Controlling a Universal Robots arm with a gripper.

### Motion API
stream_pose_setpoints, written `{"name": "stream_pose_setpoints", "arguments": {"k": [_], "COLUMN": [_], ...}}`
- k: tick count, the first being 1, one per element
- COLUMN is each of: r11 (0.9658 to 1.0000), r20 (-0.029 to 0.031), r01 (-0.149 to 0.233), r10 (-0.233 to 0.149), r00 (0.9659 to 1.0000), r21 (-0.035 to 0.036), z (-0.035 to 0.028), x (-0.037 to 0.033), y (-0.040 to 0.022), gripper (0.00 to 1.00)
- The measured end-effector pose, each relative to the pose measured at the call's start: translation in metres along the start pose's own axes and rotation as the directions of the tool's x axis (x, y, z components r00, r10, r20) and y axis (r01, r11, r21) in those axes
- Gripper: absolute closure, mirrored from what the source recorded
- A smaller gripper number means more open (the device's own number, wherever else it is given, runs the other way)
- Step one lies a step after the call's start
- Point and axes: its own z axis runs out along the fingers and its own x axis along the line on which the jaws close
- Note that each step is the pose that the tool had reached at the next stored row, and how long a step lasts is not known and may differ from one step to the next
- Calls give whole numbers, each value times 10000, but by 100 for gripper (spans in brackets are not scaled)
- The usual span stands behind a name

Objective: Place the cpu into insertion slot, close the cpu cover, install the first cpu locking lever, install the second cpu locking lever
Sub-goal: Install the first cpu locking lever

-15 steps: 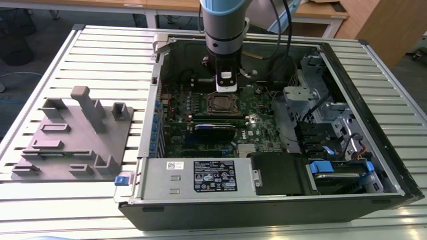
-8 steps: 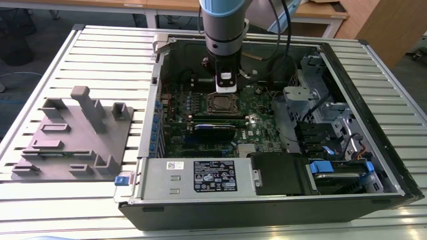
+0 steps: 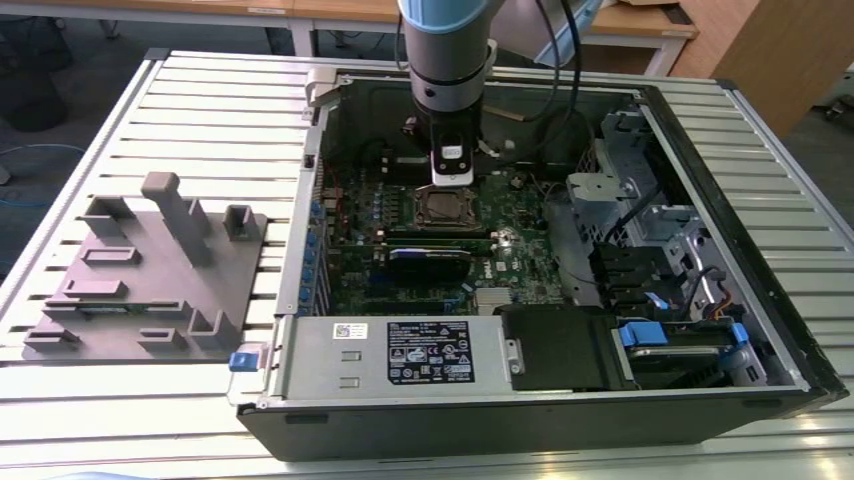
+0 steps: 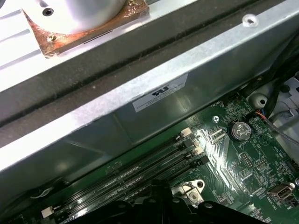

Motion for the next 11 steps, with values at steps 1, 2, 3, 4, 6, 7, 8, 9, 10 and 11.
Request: {"name": "stream_pose_setpoints", "arguments": {"k": [1,2,3,4,6,7,8,9,10,11], "r11": [10000,10000,10000,10000,10000,10000,10000,10000,9999,9998], "r20": [1,1,1,1,3,11,29,54,82,112], "r01": [0,-1,-2,-2,-1,2,7,15,23,31], "r10": [0,1,2,2,1,-2,-8,-15,-24,-34], "r00": [10000,10000,10000,10000,10000,10000,10000,10000,10000,9999], "r21": [2,0,0,1,2,16,47,88,139,192], "z": [0,2,4,6,12,18,24,32,40,47], "x": [1,4,8,13,19,21,23,24,25,26], "y": [2,5,12,19,28,30,31,31,31,31], "gripper": [89,89,89,89,89,89,89,89,89,89]}}
